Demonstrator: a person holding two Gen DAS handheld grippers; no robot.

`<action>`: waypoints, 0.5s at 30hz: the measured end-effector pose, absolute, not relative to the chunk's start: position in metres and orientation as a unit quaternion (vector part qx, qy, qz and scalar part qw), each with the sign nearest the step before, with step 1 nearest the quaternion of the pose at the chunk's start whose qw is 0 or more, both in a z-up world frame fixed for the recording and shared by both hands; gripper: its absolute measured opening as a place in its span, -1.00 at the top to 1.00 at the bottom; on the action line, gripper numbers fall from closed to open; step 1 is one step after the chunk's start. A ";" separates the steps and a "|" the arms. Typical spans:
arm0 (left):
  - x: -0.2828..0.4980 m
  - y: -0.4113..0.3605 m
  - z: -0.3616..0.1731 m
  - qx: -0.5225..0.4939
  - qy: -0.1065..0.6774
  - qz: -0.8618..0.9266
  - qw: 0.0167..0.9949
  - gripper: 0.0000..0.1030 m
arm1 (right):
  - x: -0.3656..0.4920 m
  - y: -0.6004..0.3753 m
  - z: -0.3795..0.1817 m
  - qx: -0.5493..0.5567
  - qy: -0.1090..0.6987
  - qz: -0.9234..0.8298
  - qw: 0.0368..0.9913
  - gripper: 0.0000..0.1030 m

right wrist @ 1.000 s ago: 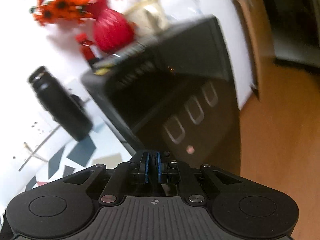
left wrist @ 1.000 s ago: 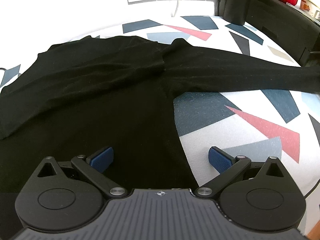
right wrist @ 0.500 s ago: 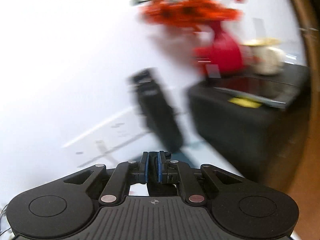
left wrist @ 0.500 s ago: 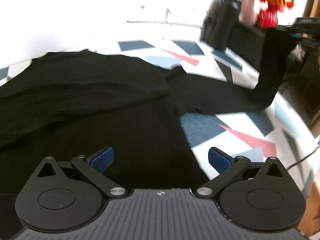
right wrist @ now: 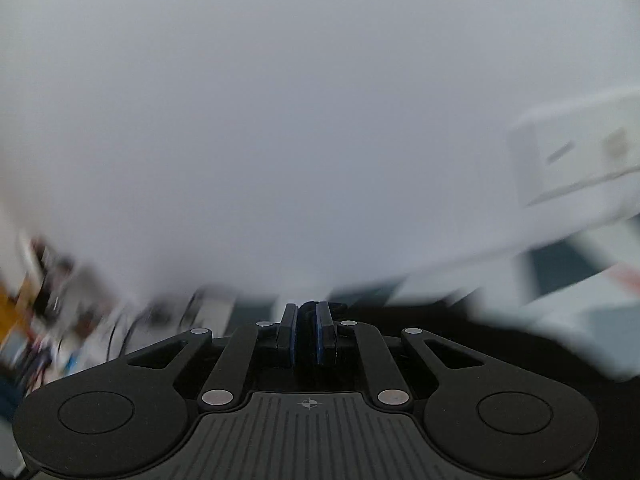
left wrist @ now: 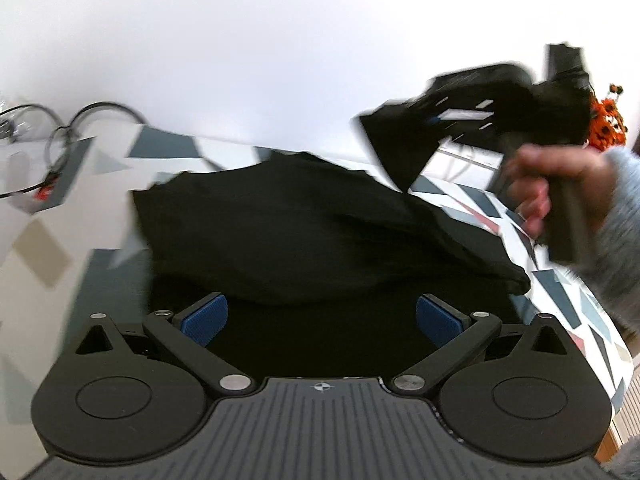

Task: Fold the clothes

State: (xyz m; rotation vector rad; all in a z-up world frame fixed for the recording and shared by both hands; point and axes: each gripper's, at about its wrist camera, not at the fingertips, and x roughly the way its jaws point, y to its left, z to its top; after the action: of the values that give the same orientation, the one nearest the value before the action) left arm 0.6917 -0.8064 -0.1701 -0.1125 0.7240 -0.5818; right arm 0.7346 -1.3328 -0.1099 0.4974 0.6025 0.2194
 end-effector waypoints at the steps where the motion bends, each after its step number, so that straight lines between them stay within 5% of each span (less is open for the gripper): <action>1: 0.696 -0.801 -0.173 -0.056 0.353 -0.279 0.891 -1.00 | 0.743 -1.314 -0.121 0.238 0.313 0.118 0.912 0.84; 4: 0.710 -0.790 -0.178 -0.069 0.360 -0.284 0.886 -1.00 | 0.760 -1.268 -0.154 0.228 0.378 0.139 0.886 0.63; 5: 0.716 -0.784 -0.178 -0.075 0.363 -0.289 0.883 -1.00 | 0.762 -1.256 -0.162 0.224 0.394 0.138 0.881 0.39; 8: 0.736 -0.776 -0.183 -0.092 0.376 -0.305 0.870 -1.00 | 0.749 -1.260 -0.159 0.233 0.381 0.108 0.888 0.14; 15: 0.782 -0.807 -0.193 -0.147 0.424 -0.352 0.821 -0.99 | 0.678 -1.365 -0.136 0.291 0.326 -0.026 0.899 -0.03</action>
State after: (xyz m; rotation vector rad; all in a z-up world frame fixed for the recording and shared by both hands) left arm 0.7817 -0.8069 -0.1930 -0.3140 0.9035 -0.7499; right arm 0.6779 -1.3648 -0.1361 0.6021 0.6739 -0.0541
